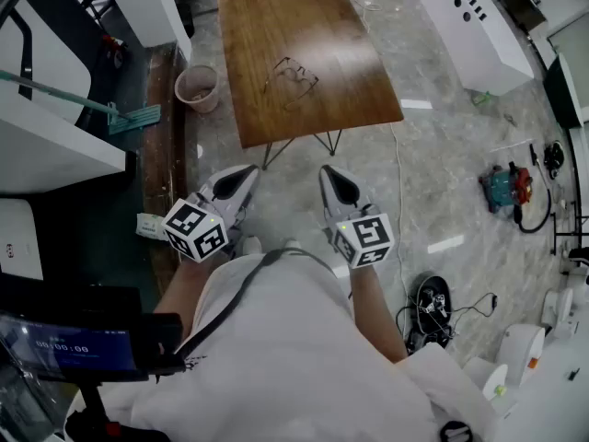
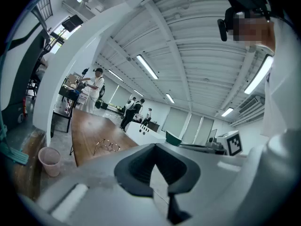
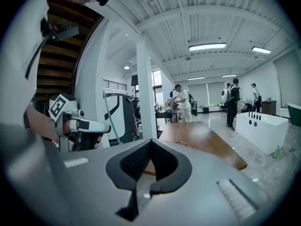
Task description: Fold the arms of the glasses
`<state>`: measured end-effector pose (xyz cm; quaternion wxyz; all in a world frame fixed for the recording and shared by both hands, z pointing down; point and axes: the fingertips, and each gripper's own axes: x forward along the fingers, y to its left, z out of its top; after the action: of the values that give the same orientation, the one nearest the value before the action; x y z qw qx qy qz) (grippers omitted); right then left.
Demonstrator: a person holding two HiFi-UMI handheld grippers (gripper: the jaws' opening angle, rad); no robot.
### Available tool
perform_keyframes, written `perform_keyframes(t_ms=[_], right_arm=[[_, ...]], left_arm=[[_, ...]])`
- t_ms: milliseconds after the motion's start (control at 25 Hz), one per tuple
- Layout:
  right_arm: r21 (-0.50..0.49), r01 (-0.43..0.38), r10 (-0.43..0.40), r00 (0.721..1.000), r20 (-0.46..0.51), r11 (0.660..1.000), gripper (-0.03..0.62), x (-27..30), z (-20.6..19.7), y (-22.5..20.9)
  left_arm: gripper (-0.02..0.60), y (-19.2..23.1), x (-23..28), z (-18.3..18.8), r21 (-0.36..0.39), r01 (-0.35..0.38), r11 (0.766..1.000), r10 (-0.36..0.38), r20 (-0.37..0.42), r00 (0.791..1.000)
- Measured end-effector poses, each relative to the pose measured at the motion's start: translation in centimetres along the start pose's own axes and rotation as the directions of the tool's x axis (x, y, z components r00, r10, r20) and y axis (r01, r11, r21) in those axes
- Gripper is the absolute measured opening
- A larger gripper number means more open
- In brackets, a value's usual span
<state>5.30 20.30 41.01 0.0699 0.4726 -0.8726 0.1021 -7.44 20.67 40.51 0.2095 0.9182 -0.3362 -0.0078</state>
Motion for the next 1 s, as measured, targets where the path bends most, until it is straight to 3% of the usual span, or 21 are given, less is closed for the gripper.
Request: perform_keyframes(t_ms=[360,680,1000], right_arm=[[-0.007,0.019,-0.019,1.0,-0.001,1.0,0.008,0.1,0.3,1.6],[0.103,0.05,-0.053,0.998,0.027,0.993,0.008,0.3,-0.3,2.7],[0.16,0.027,-0.032,0.999,0.026,0.987,0.009,1.4,-1.3,3.9]], left_arm=[[0.005,0.7,-1.8,0.2,-0.003,0.009,1.0,-0.009,-0.007,1.0],[0.005,1.8,-3.8,0.1,0.003,0.071,0.997,-0.071,-0.026,0.997],[0.005,3.9,-4.2,0.0,-0.013,0.073,0.997,-0.074,-0.035,0.997]])
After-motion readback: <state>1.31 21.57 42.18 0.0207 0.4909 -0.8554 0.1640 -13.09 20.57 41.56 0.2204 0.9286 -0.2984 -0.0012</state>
